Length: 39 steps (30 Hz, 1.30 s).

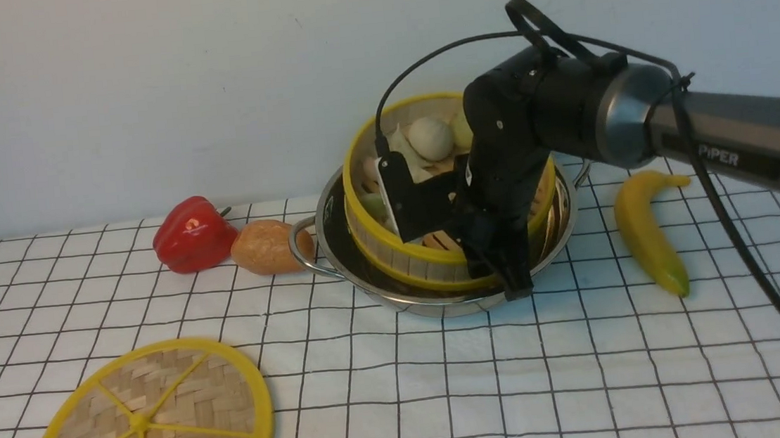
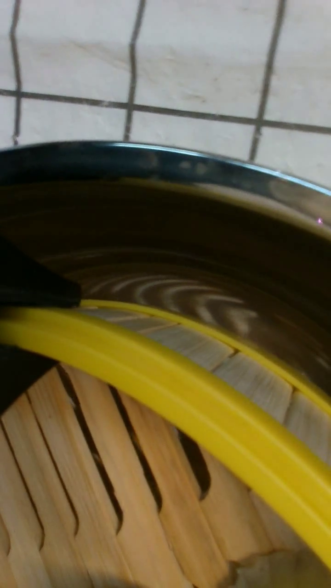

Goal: Place the steamer in the pot on the white tablecloth, and put the lid on the steamer.
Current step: 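Place the bamboo steamer basket of food into the steel pot with the right gripper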

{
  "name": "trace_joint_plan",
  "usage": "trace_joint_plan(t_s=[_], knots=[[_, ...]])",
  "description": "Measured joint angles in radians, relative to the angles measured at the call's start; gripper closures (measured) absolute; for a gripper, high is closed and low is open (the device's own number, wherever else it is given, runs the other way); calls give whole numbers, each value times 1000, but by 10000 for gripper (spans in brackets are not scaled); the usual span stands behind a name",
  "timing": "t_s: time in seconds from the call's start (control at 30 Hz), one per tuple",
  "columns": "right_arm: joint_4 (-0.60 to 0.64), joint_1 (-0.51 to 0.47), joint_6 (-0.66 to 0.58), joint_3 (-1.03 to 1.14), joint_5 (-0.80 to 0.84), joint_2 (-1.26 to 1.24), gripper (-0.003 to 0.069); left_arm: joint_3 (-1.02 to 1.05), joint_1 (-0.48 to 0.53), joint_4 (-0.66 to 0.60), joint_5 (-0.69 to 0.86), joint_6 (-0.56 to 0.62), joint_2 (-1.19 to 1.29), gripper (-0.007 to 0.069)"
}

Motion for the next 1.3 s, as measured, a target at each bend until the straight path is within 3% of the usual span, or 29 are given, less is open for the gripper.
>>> trace_joint_plan(t_s=[0.3,0.6,1.0,1.3], knots=[[24,0,3,0,-19,0,579,0,0,0,0,0,0,46],[15,1,12,0,-7,-1,418,0,0,0,0,0,0,46],[-8,1,38,0,-5,-1,333,0,0,0,0,0,0,46],[-49,1,148,-4,-5,-3,102,0,0,0,0,0,0,46]])
